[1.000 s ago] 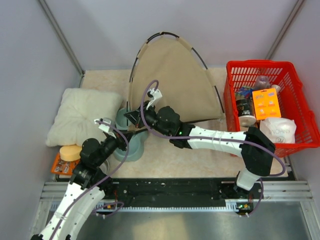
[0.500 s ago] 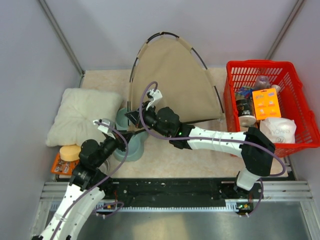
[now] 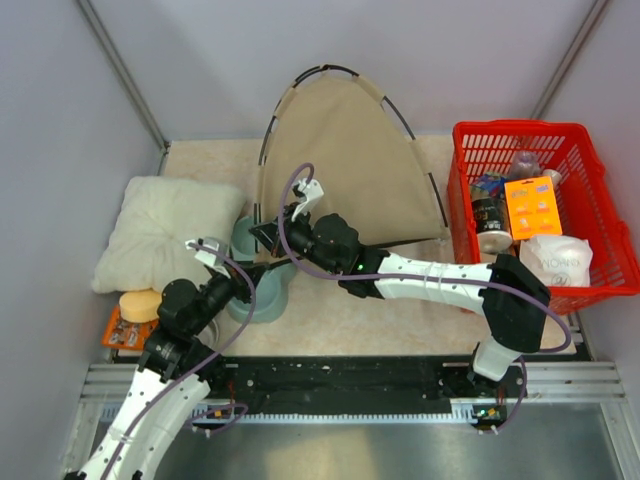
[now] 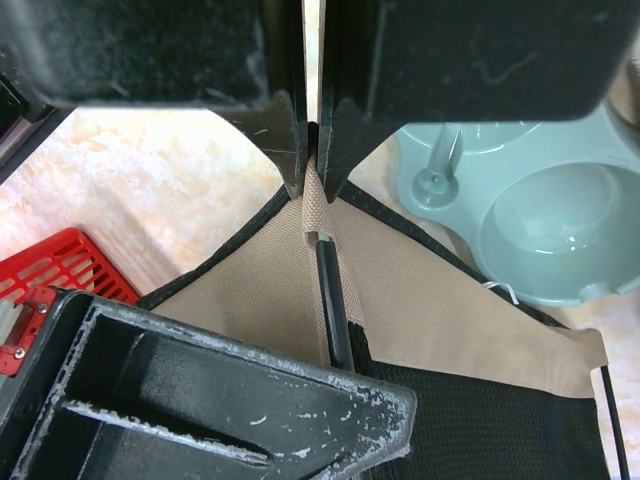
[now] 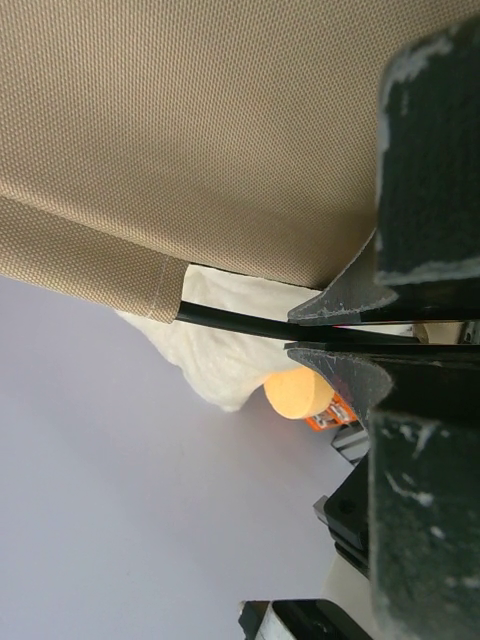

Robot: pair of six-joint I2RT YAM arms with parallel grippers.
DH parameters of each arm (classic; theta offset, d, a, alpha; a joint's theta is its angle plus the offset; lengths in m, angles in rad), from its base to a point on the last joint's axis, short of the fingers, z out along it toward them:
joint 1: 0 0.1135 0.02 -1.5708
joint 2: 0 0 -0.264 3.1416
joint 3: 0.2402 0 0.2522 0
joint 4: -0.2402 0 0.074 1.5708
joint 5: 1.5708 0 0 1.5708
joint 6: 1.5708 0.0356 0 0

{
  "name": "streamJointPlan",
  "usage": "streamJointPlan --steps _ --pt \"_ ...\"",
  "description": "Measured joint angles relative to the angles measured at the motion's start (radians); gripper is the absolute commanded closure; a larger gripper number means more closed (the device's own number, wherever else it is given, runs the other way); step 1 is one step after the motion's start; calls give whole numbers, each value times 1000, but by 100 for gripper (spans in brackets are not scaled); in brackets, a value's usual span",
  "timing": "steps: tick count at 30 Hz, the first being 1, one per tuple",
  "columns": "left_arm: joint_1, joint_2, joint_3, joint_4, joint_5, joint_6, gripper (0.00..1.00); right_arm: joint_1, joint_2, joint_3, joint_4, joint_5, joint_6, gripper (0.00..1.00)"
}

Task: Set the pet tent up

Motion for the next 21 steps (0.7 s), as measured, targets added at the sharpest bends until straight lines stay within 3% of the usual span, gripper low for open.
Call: streamJointPlan --steps 21 --pt "-2 40 35 -18 -15 -35 100 8 -18 -33 0 15 -5 100"
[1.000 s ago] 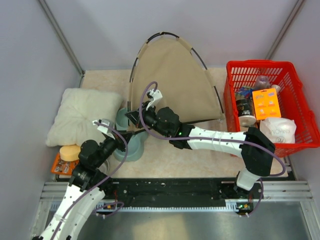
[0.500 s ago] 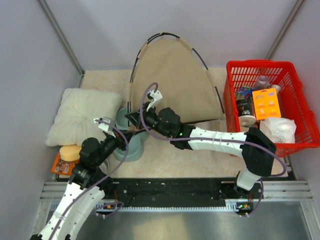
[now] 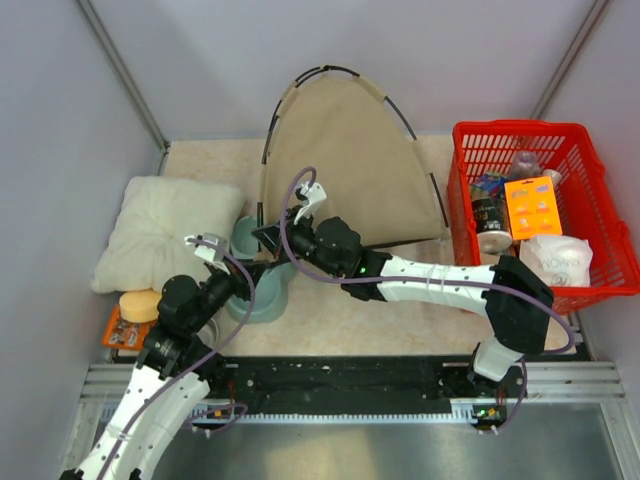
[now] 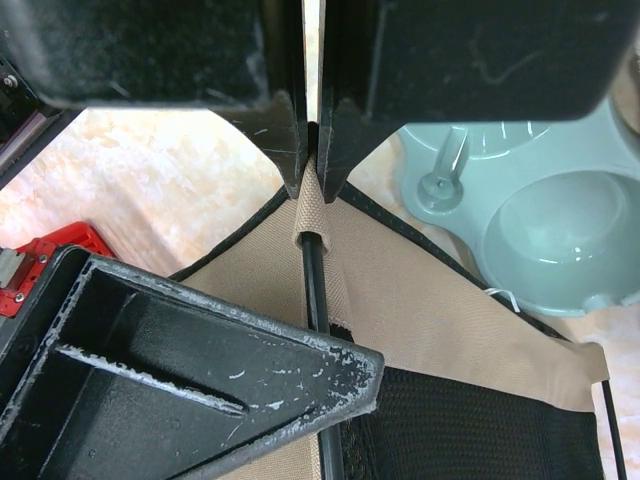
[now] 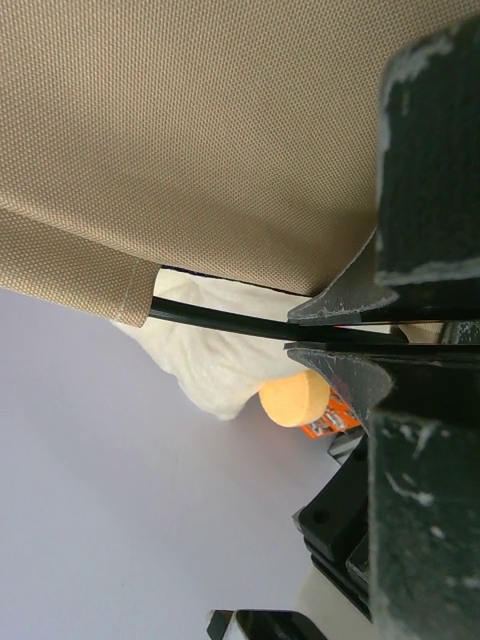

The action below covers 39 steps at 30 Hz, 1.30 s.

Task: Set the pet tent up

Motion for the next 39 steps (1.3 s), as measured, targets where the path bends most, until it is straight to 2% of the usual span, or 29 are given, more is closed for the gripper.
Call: streamJointPlan --steps 11,22,30,35,39 --pt "-2 21 14 -5 -6 -20 100 13 0 0 16 -60 -38 100" --pt "-5 14 40 -35 -34 -46 98 26 0 0 14 3 -35 100" --pt "-6 -15 63 -92 -68 -53 76 30 4 0 10 -13 -34 100" --pt "-6 -23 158 -124 -135 -15 58 30 28 -13 -56 -17 -40 100" --pt "-6 -57 224 -143 -188 29 50 30 48 -33 -125 -23 -45 100"
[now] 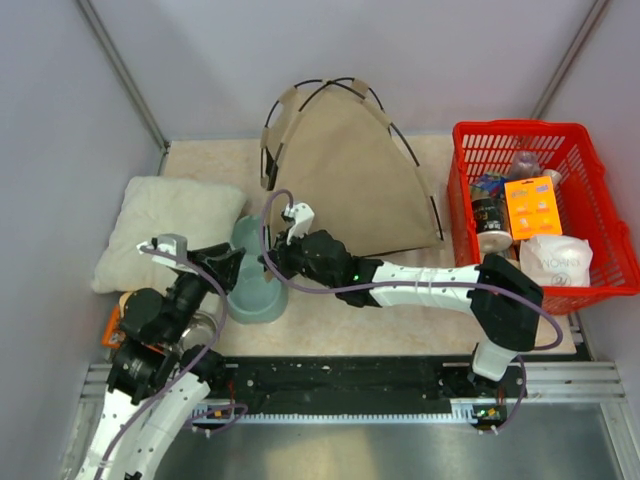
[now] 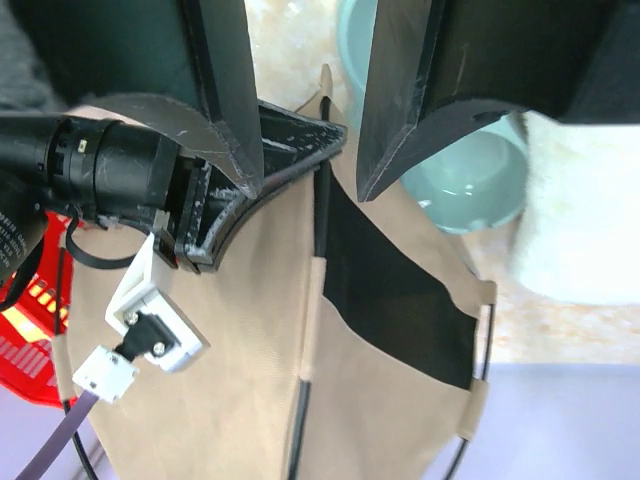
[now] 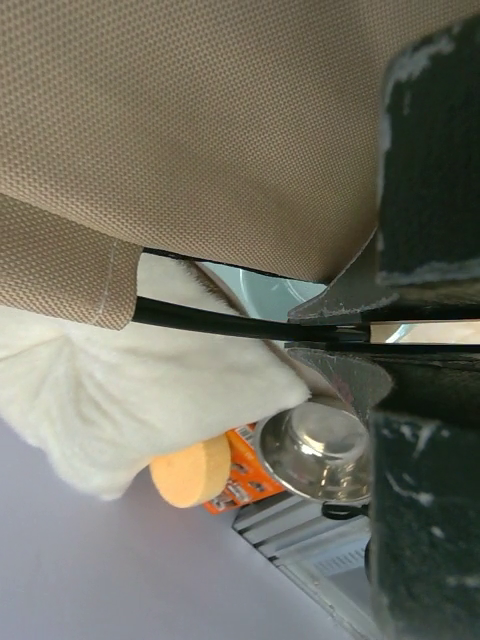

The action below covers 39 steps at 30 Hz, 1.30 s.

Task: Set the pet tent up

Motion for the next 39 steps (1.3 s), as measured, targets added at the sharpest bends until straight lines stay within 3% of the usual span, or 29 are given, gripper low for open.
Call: streamJointPlan --steps 2,5,7,8,10,12,13,14,23,28,34,39 --pt "0 -15 16 -11 -32 24 46 0 4 0 -31 -8 -1 88" --pt "0 -24 21 -18 -86 36 41 0 5 0 -54 -16 -2 56" --pt "0 -24 21 -20 -118 44 36 0 5 0 -73 -14 7 45" --pt "0 -23 22 -19 -134 46 33 0 5 0 -90 -11 10 20" --pt "0 -18 26 -21 -147 49 25 0 3 0 -134 0 20 3" --pt "0 18 54 -23 -158 51 19 0 -11 -2 -189 16 21 1" --pt "0 38 69 -23 -161 51 3 0 -27 -7 -215 24 21 1" --pt "0 66 90 -26 -163 51 1 0 -50 -14 -248 37 20 1" --pt "0 275 204 -49 -92 63 2 -23 -392 -12 -540 114 -12 7" --pt "0 335 204 -49 14 76 8 -142 -555 77 -692 137 -34 8" --pt "0 433 203 -15 198 69 15 -312 -562 311 -908 146 -113 9" --pt "0 506 203 12 238 68 17 -465 -489 409 -1009 75 -230 10"
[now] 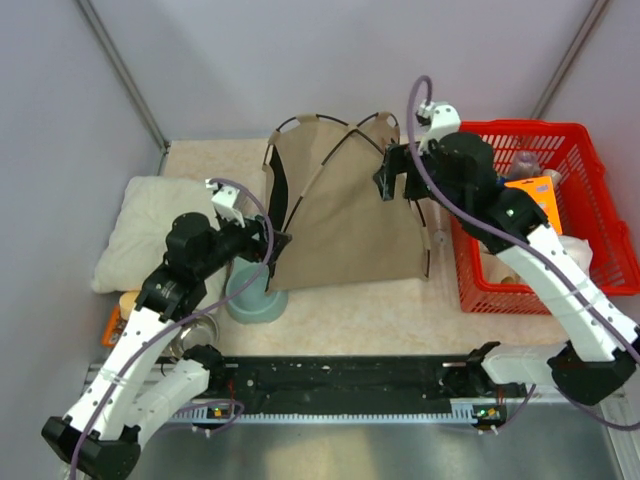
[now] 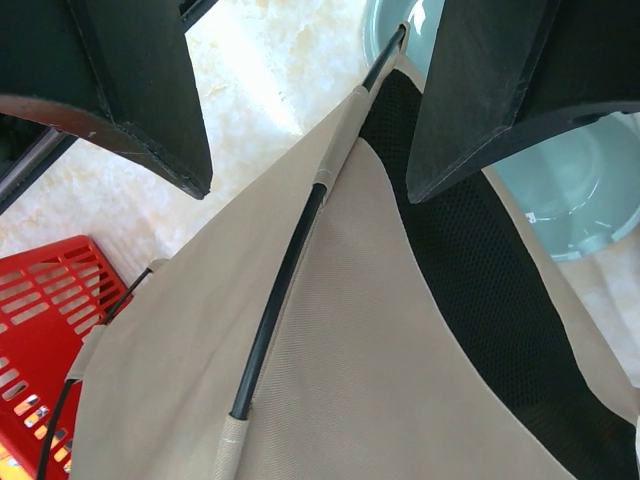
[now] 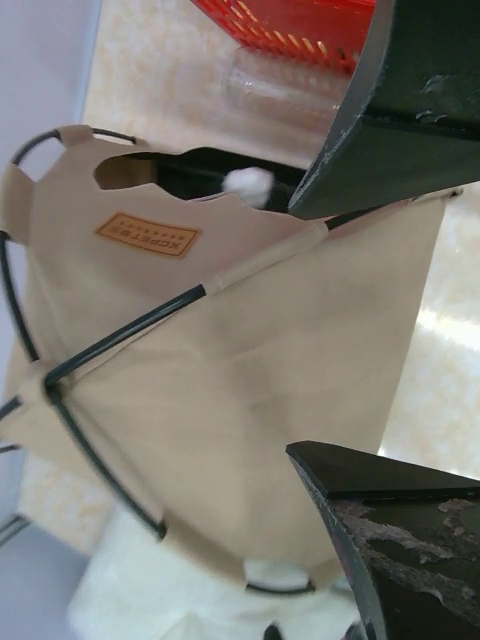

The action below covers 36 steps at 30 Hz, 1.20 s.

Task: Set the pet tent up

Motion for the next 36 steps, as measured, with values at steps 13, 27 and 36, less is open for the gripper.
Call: streamJointPlan --steps 13,27,36 --pt "0 24 0 3 -64 -19 17 -253 202 29 -81 -380 -343 47" --pt "0 -7 3 -4 -114 -21 17 -264 312 134 -108 -588 -440 100" --pt "0 -26 136 -76 -159 -48 18 -243 243 137 -27 -517 -211 100"
